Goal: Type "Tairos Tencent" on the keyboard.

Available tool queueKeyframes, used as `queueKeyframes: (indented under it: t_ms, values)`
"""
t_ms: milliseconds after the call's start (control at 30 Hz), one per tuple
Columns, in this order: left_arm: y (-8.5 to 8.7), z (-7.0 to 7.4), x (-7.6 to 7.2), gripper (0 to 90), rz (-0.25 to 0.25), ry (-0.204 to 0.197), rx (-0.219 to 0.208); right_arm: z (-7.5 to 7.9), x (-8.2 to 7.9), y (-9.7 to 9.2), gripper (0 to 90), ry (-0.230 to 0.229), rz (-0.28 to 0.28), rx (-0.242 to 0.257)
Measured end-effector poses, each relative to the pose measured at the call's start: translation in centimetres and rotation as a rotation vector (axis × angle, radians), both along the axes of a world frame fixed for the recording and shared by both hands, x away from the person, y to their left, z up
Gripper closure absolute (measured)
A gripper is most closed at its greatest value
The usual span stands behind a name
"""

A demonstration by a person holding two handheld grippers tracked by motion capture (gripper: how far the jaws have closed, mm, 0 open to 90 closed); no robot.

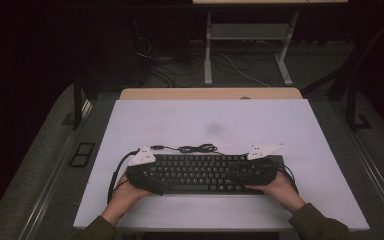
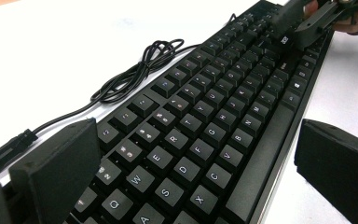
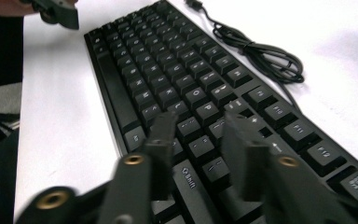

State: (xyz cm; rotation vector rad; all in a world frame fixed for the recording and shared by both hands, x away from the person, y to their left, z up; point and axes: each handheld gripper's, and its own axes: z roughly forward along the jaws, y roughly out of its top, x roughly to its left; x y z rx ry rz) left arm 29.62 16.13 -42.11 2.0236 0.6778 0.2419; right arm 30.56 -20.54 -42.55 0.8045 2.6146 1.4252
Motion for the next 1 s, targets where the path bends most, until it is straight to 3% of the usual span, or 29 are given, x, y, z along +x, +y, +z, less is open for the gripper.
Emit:
queueKeyframes:
  t_ms: [267, 633, 1000]
  values:
    - [0.0, 0.0, 0.0, 0.0, 0.001, 0.003, 0.000, -0.5, -0.1, 0.4, 88.8, 0.013, 0.048, -0.050]
    - [-0.1, -0.1, 0.0, 0.0, 0.000, 0.004, 0.001, -1.2, -0.2, 0.7, 89.2, 0.020, 0.069, -0.116]
    - [-0.1, -0.1, 0.0, 0.0, 0.002, 0.005, -0.001, -1.4, -0.2, 0.7, 89.3, 0.029, 0.066, -0.123]
